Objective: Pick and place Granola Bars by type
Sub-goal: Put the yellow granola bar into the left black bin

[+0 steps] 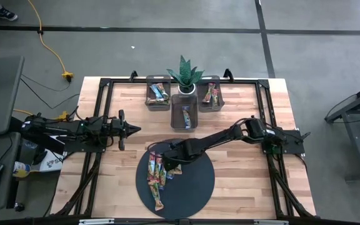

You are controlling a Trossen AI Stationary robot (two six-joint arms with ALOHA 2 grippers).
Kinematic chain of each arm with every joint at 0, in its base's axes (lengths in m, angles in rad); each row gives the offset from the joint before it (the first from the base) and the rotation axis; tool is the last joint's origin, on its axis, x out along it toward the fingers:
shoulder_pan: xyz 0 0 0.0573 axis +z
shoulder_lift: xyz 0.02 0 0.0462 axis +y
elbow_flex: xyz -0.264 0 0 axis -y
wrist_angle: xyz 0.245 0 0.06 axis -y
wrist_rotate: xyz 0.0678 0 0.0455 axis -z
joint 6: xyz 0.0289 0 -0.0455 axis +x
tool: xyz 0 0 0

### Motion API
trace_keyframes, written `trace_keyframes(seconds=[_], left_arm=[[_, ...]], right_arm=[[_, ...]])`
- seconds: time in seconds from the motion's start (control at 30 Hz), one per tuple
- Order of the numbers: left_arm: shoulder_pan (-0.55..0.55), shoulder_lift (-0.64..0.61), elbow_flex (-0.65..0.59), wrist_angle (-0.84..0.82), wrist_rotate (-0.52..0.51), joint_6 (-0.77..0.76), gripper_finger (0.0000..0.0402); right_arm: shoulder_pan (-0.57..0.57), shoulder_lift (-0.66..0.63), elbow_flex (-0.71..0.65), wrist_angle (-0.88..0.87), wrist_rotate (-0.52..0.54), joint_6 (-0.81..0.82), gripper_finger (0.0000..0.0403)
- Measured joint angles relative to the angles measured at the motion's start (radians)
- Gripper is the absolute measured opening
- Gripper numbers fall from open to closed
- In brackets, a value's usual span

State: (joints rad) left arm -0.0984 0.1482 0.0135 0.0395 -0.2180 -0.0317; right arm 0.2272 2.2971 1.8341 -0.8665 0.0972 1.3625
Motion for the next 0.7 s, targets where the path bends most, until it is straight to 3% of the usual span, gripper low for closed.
trace_keyframes(seconds=[0.7], left_arm=[[0.000, 0.000, 0.000, -0.001, 0.000, 0.000, 0.0001]], right_arm=[[-0.005, 0.012, -0.014, 0.015, -0.003, -0.002, 0.0218]])
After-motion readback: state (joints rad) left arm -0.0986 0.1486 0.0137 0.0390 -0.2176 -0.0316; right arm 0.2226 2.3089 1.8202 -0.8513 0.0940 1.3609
